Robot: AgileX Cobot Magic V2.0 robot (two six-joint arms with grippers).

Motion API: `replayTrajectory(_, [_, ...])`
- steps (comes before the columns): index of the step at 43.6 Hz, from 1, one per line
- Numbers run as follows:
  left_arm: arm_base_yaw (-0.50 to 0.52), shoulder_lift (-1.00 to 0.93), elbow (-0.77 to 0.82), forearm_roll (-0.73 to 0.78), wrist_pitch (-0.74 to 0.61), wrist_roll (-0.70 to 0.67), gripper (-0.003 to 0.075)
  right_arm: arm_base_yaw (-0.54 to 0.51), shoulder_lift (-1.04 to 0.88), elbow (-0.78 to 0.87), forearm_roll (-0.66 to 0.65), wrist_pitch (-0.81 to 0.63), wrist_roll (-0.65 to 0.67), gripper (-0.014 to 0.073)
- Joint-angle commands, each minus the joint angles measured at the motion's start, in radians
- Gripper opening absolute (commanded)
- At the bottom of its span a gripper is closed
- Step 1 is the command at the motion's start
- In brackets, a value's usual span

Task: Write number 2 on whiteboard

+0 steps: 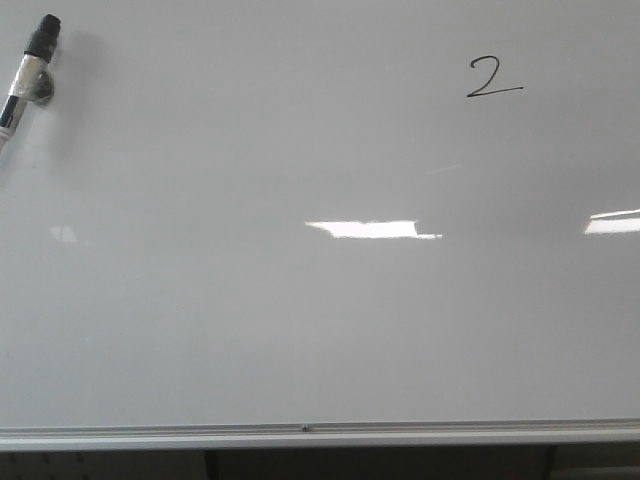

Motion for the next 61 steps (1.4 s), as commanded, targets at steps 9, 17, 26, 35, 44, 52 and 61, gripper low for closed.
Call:
replayTrajectory(9, [-0.008,-0.001,-0.025,0.006,-0.067,-0.009,-0.002,-0.007,0.007,-0.019,-0.008,-0.077,0.004,-0.0066])
replayTrajectory(17, [-0.009,-0.004,-0.019,0.006,-0.073,-0.009,-0.002,-0.007,0.007,-0.019,-0.008,-0.077,0.004,-0.0066])
replayTrajectory(26, [0.08,-0.111,0.046,-0.06,-0.077,-0.009,-0.002,-0.007,0.007,-0.019,-0.008,-0.077,0.004,-0.0066])
replayTrajectory(35, [0.201,-0.289,0.23,-0.086,-0.222,-0.009,-0.002,-0.007,0.007,-0.019,-0.008,-0.077,0.004,-0.0066])
replayTrajectory(44, [0.293,-0.498,0.482,-0.161,-0.485,0.012,-0.002,-0.007,0.007,-0.019,-0.008,-0.077,0.004,-0.0066])
replayTrajectory(52, [0.324,-0.618,0.708,-0.164,-0.743,0.012,-0.002,-0.007,0.007,-0.019,-0.008,-0.077,0.004,-0.0066])
replayTrajectory(61, [0.324,-0.679,0.89,-0.157,-0.985,0.014,-0.002,-0.007,0.007,-0.019,-0.008,-0.077,0.004,-0.0066])
